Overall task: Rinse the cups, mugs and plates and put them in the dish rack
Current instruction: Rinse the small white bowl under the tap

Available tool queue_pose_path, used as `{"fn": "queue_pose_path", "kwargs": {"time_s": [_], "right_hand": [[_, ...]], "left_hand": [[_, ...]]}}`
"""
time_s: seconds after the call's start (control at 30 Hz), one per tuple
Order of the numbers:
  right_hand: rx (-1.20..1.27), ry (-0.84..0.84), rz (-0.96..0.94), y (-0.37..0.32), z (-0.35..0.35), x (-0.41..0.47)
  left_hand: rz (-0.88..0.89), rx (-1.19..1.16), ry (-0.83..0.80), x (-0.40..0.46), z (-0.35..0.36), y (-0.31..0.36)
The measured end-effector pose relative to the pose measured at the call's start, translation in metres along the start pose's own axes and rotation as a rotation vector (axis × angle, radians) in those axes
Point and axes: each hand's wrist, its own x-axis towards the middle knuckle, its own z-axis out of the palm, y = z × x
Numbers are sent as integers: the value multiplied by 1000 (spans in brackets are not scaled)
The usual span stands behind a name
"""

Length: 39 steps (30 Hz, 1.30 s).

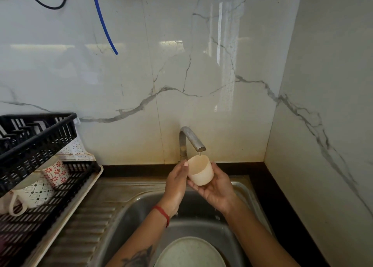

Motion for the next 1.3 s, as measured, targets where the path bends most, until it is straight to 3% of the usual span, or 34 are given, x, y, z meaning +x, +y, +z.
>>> {"fn": "queue_pose_path", "kwargs": {"time_s": [0.1,0.2,0.27,0.33,0.57,0.77,0.9,1.07,1.3], "right_hand": [[-329,40,-108,-1,1,-7],[-969,251,-258,5,6,-11],[-1375,364,-365,11,3,-10],[-1558,386,-408,14,-1,-10],[-1577,266,-338,17,-17,-19],[-1671,229,-327,37,-24,-22],[-1733,242,-245,52,-24,-18],[-1734,153,-150,91,-4,-6],[-1688,-16,-143,141,45,0]], "left_hand": [[-268,-99,-4,4,1,-6],[-517,-489,-41,5,4,-18],[-599,-673,-69,1,8,-25],[-646,-706,-83,-3,11,-32],[-698,-587,-44,-19,-12,-51],[-495,-132,-23,-50,-52,-52],[-335,171,131,-66,-87,-66],[-197,384,341,-87,-150,-72],[53,881,451,-115,-240,-39]]}}
